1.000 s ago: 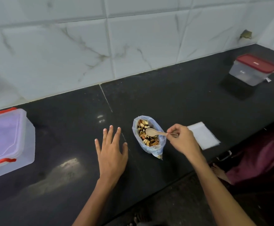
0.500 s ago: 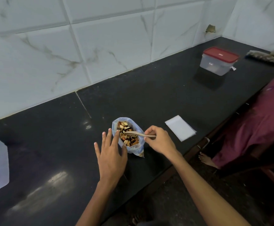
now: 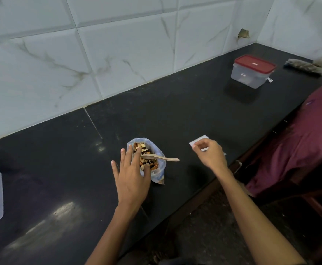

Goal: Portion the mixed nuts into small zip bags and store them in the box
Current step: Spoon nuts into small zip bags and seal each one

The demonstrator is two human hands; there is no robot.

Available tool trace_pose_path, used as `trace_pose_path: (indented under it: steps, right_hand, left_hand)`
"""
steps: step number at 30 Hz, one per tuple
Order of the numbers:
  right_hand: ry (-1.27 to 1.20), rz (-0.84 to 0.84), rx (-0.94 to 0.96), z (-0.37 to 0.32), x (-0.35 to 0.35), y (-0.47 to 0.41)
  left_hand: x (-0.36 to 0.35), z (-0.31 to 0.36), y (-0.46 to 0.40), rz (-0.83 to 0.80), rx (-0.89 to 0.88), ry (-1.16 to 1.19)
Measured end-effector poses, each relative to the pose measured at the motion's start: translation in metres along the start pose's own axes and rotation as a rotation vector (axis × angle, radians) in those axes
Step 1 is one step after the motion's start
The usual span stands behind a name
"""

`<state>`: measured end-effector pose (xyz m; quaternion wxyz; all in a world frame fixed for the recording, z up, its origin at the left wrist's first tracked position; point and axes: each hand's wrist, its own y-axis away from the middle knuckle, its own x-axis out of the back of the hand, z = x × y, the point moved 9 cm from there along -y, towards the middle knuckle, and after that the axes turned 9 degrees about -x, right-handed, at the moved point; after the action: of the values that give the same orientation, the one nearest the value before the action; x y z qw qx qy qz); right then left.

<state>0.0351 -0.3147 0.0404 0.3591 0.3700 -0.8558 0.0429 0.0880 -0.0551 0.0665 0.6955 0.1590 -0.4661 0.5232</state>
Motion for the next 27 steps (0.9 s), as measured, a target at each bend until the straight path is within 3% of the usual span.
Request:
trace_pose_path:
  steps: [2,8,17,22,27]
  right_hand:
    - [0.124,0.076,-0.017,0.015,0.008,-0.01]
    - [0.524,0.095,0.046,0.027,-0.01,-0.009]
    - [0.454,0.151,0.086,0.021,-0.01,-0.006]
    - [0.538,0.176,0.075,0.021,-0.008,-0.007]
    - [0.387,0.289,0.088,0.007,0.024,0.001]
  left_hand:
    - [-0.002,0.005,-0.003,0.001,-0.005,0.015]
    - [-0.005,0.011,-0.007,-0.004,-0.013,0.035]
    - [0.006,0.0,-0.004,0.03,0.015,0.031]
    - [0.012,-0.011,0.004,0.04,0.052,0.034]
    - [0.022,-0.021,0.013,0.051,0.078,0.022]
